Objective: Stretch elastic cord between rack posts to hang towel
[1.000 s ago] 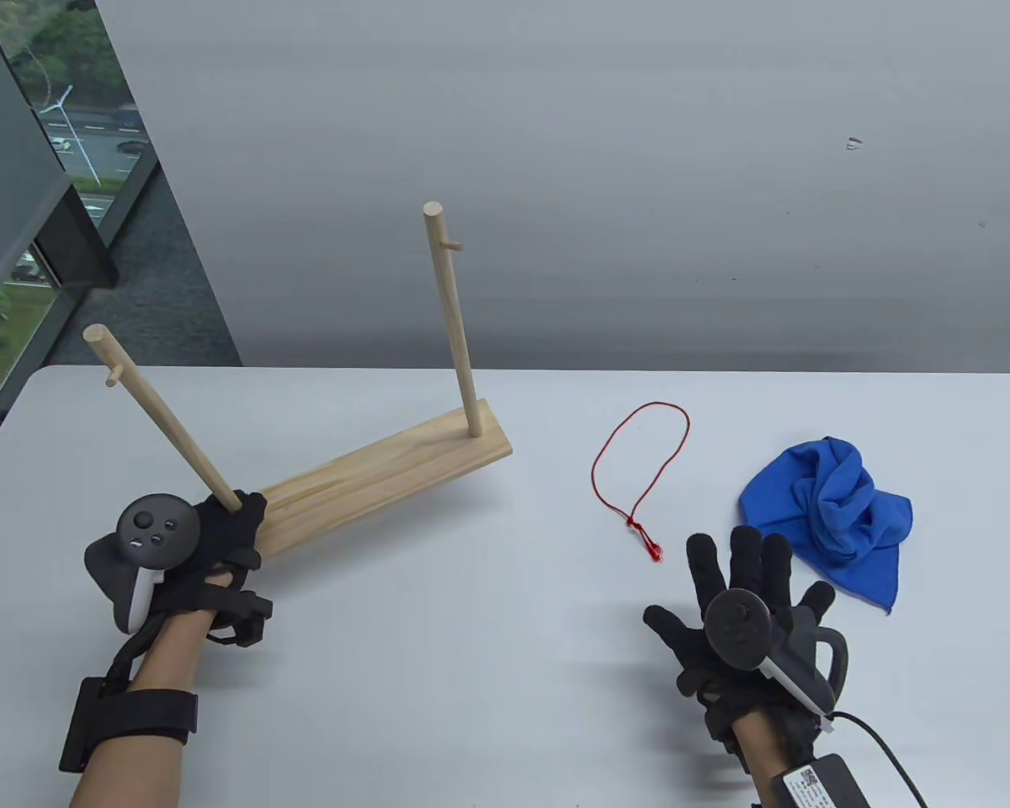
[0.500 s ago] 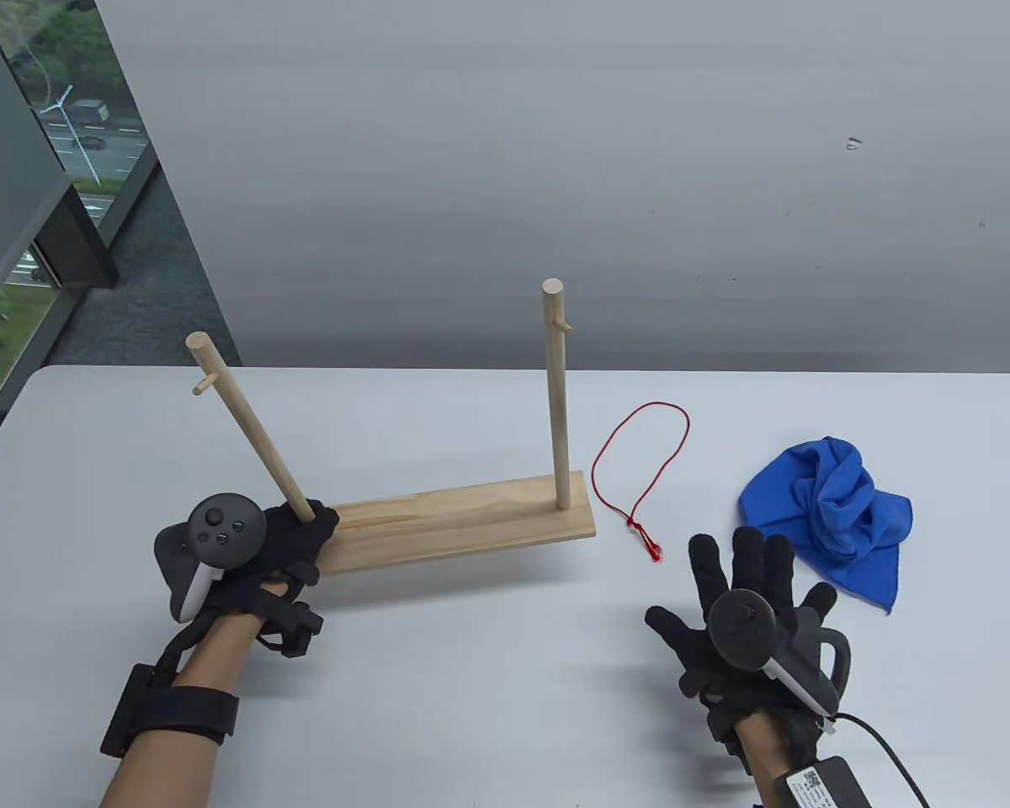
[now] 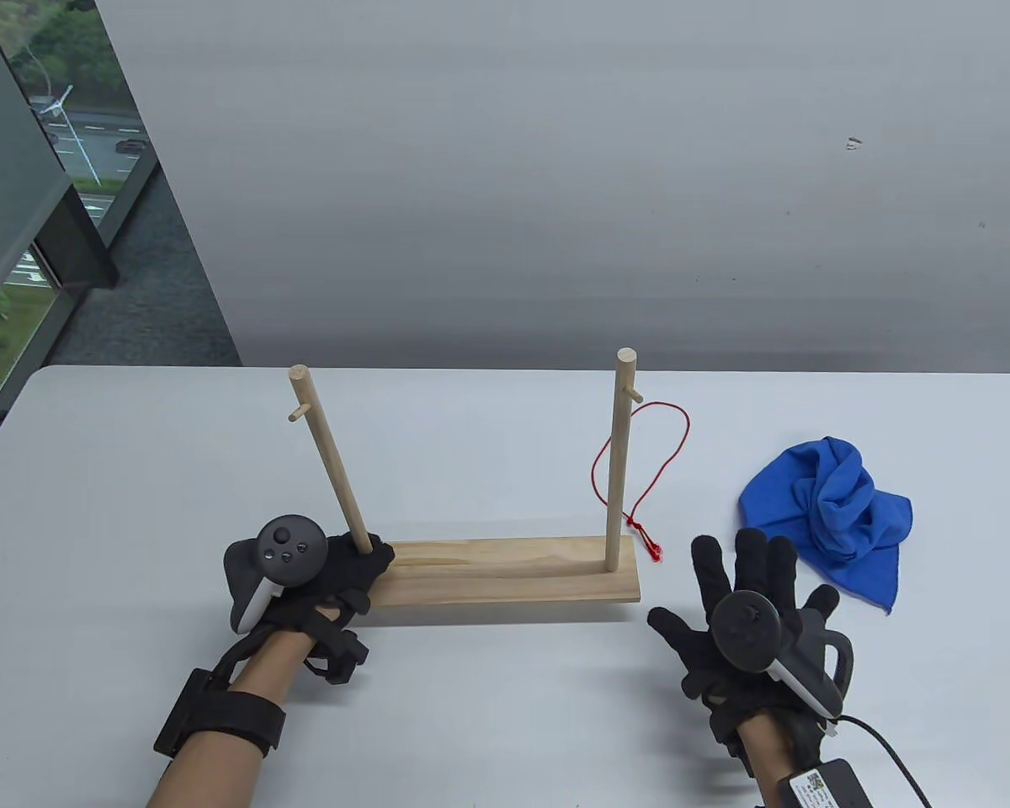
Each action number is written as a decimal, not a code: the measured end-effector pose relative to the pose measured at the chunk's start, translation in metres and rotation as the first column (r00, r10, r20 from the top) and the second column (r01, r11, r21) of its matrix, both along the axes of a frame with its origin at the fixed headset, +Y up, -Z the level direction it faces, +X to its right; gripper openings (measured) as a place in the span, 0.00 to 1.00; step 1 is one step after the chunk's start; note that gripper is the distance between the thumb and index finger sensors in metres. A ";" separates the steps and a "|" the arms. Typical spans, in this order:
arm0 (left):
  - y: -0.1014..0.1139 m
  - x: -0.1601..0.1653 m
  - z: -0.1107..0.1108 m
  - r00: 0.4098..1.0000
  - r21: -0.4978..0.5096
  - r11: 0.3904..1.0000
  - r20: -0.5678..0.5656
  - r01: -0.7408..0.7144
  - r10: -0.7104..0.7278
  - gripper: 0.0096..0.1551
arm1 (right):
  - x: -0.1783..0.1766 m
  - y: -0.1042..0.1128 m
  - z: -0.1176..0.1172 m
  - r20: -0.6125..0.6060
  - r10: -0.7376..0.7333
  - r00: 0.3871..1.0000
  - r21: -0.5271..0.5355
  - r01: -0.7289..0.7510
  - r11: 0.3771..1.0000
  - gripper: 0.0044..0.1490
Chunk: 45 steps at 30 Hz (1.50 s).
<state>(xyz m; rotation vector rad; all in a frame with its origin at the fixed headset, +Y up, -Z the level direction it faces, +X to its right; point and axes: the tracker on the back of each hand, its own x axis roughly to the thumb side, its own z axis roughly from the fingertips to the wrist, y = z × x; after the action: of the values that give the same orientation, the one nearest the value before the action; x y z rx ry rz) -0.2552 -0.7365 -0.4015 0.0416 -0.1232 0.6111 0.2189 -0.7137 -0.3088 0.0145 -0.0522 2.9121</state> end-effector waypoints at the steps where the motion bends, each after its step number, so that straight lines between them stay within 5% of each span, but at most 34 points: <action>1: -0.002 0.002 0.000 1.000 -0.006 1.000 0.004 0.000 0.000 0.26 | 0.000 0.000 0.000 0.000 0.001 1.000 0.000 -0.001 1.000 0.59; 27: -0.033 0.014 -0.010 0.999 -0.090 0.996 0.036 0.016 -0.013 0.26 | 0.002 0.002 0.001 0.007 -0.004 1.000 -0.013 0.004 1.000 0.59; 36: -0.030 0.009 -0.008 1.000 -0.148 0.989 0.010 0.004 -0.003 0.34 | 0.002 0.001 0.001 0.009 -0.014 1.000 -0.026 0.014 1.000 0.58; 45: -0.005 -0.014 0.019 1.000 -0.071 0.997 0.010 0.010 -0.009 0.43 | 0.000 0.003 -0.006 -0.007 -0.089 0.996 0.006 0.089 0.996 0.53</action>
<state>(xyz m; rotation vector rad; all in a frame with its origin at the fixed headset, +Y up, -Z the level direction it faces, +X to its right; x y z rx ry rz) -0.2696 -0.7414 -0.3823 -0.0303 -0.1108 0.6057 0.2185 -0.7111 -0.3146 0.0224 -0.0595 2.8228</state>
